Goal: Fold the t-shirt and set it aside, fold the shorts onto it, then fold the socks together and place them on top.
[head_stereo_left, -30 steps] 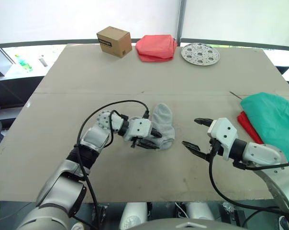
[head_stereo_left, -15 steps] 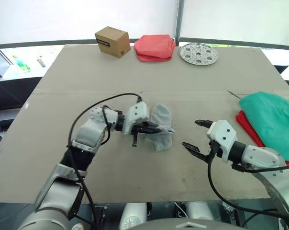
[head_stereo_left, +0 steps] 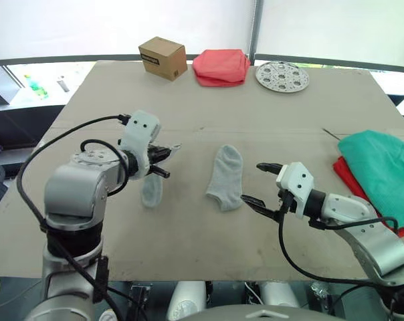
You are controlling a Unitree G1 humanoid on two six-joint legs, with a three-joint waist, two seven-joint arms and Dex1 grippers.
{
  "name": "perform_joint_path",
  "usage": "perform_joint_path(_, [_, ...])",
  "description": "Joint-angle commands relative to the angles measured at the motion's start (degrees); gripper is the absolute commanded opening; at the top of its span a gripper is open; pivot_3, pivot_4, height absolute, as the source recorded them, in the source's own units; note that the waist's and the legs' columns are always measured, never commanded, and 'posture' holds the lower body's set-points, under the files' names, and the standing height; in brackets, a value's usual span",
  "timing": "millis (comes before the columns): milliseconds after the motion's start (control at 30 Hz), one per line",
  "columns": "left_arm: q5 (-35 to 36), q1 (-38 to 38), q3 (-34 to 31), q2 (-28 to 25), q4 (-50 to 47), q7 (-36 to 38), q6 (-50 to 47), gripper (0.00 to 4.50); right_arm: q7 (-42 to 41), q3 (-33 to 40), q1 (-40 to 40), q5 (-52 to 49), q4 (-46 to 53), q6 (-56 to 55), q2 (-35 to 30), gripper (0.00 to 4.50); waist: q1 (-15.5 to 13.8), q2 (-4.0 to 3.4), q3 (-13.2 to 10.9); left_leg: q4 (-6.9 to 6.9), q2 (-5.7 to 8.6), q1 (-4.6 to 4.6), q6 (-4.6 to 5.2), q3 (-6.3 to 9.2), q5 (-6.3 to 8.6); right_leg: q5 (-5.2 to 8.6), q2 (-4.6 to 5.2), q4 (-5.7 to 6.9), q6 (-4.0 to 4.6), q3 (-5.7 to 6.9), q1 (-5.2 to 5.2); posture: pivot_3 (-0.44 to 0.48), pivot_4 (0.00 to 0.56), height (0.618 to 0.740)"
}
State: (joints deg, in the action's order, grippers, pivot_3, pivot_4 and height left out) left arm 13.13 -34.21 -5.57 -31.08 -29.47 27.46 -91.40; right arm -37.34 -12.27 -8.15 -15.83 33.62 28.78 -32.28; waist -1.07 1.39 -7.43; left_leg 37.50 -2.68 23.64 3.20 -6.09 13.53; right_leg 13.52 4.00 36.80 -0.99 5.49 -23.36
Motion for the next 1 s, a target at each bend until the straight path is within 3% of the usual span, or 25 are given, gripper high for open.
perform_joint_path(33, [0.01,-1.03,2.77,3.91,3.16,-4.02,-1.1,1.0,-1.04,-0.2,-0.98,0.34,0.12,-2.0,0.21,4.5,0.22,0.0,0.0,0.0,0.0,-0.01,0.0,0.0,0.0,-0.01,0.0,0.0,0.01,-0.01,0.01,0.0,0.15,0.74])
perform_joint_path(167, [1.54,-1.35,-0.38,8.44,10.59,-3.76,1.98,2.94,-1.37,-0.2,-0.39,0.55,0.52,-2.25,-0.04,4.5,0.35,0.0,0.0,-0.04,-0.02,-0.03,-0.04,0.0,-0.02,-0.12,-0.01,0.03,0.21,-0.02,-0.01,0.0,0.15,0.74])
perform_joint_path(200, [3.62,-2.09,-2.44,8.65,12.73,-1.38,2.55,3.07,-1.37,0.21,0.15,0.51,0.84,-2.25,-0.31,4.5,0.34,0.0,0.0,-0.05,-0.02,-0.04,-0.05,0.0,-0.03,-0.13,-0.01,0.03,0.21,-0.03,-0.01,0.0,0.15,0.74])
perform_joint_path(300, [12.51,-4.86,-5.08,1.1,17.71,13.47,9.9,3.18,-0.92,1.09,1.26,0.79,1.33,-2.31,-0.78,4.5,0.43,0.03,-0.03,-0.06,-0.07,0.0,-0.13,0.01,-0.07,-0.12,-0.04,0.04,0.23,0.03,-0.06,0.0,0.15,0.74])
perform_joint_path(400, [14.26,-5.14,-0.86,-9.12,22.03,28.07,23.74,3.18,-0.66,1.05,1.58,1.02,1.36,-2.61,-0.72,4.5,0.84,0.03,-0.04,-0.07,-0.11,0.03,-0.18,0.0,-0.09,-0.13,-0.03,0.04,0.25,0.03,-0.13,0.0,0.15,0.74])
perform_joint_path(467, [10.93,-4.69,5.07,-16.62,26.11,40.52,37.87,3.18,-0.52,0.86,1.61,1.11,1.39,-2.66,-0.38,4.5,0.85,-0.01,-0.03,-0.11,-0.09,0.0,-0.19,-0.02,-0.08,-0.12,0.03,0.02,0.26,0.03,-0.12,0.0,0.15,0.74])
perform_joint_path(600, [-0.22,-4.76,18.1,-26.26,40.6,61.84,78.9,3.18,-1.56,1.19,1.61,-0.19,2.02,-2.51,-0.11,4.5,0.42,-0.15,-0.02,-0.12,-0.05,-0.01,-0.19,-0.05,-0.08,-0.01,0.08,-0.01,0.47,0.04,-0.12,0.0,0.15,0.74])
perform_joint_path(767, [3.18,-7.92,32.4,-34.09,52.03,65.04,101.04,3.18,-2.65,2.24,2.68,-1.57,3.65,-2.54,-1.07,4.5,0.13,-0.1,-0.02,-0.11,-0.09,0.12,-0.12,-0.1,-0.04,-0.02,0.3,-0.06,0.53,-0.04,-0.23,0.0,0.15,0.74])
perform_joint_path(867, [4.48,-8.91,34.85,-34.24,57.27,65.04,110.3,4.46,-3.64,2.8,3.6,-2.38,4.92,-3.26,-1.58,4.5,0.17,-0.09,-0.01,-0.08,-0.08,0.17,0.16,-0.06,0.11,-0.01,0.23,-0.05,0.52,0.03,-0.23,0.0,0.15,0.74])
perform_joint_path(1000, [6.07,-8.04,35.8,-33.27,60.33,65.04,117.57,4.46,-4.69,3.18,4.17,-3.18,5.69,-4.42,-1.71,4.5,0.27,-0.09,-0.01,-0.07,-0.07,0.16,0.2,-0.09,0.13,-0.01,0.04,-0.04,0.45,0.03,-0.22,0.0,0.15,0.74])
